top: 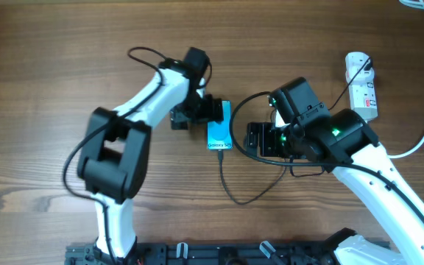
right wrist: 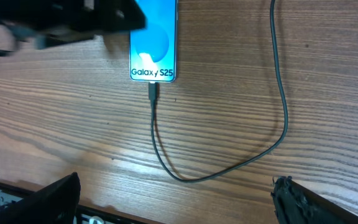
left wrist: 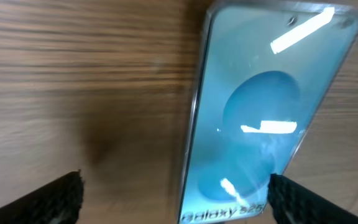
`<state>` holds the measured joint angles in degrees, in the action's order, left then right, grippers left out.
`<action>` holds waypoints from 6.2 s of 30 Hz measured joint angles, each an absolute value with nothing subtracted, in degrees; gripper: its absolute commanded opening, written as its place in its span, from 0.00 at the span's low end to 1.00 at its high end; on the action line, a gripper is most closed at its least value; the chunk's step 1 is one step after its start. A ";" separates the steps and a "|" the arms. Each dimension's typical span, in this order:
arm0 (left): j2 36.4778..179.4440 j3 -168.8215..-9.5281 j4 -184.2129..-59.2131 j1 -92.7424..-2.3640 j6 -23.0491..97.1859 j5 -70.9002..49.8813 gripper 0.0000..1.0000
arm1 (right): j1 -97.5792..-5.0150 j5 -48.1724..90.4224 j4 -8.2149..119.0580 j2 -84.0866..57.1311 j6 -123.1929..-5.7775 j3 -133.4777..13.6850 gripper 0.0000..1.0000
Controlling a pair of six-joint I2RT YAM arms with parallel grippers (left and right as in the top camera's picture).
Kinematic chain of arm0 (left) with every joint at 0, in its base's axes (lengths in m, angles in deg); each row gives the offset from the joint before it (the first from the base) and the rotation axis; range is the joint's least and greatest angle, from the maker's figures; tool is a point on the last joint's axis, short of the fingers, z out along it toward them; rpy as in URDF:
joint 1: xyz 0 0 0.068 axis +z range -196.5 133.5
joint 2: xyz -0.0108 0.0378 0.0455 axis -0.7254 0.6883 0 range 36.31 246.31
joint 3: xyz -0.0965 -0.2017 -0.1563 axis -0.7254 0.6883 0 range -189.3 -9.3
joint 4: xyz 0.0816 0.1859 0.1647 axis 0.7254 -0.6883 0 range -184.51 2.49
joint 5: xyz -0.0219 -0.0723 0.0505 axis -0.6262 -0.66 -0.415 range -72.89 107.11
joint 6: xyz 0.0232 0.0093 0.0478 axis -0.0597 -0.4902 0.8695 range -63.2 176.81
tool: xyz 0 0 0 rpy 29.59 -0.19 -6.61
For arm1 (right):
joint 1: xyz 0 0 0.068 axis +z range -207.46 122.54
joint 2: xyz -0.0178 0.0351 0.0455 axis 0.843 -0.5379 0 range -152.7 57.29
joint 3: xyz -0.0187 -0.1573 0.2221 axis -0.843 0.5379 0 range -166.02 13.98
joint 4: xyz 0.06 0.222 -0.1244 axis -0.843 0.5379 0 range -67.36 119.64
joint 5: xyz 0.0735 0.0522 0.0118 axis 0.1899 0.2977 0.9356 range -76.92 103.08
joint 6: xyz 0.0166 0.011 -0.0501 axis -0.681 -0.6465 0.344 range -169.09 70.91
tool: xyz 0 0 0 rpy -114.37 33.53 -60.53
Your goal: Plug charger to phone and switch on socket
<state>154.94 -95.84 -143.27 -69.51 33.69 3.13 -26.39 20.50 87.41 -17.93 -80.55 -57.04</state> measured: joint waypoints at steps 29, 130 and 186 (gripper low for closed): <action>96.10 -98.40 -145.85 -67.24 33.76 16.86 1.00 | -54.76 20.63 104.09 -27.15 -67.41 -86.16 1.00; 97.59 -98.40 -145.88 -67.24 33.76 16.86 1.00 | -85.06 18.67 74.80 -72.22 -66.76 -87.36 1.00; 97.59 -98.40 -145.90 -67.24 33.76 16.86 1.00 | -83.83 23.56 93.14 -41.12 -66.19 -83.12 1.00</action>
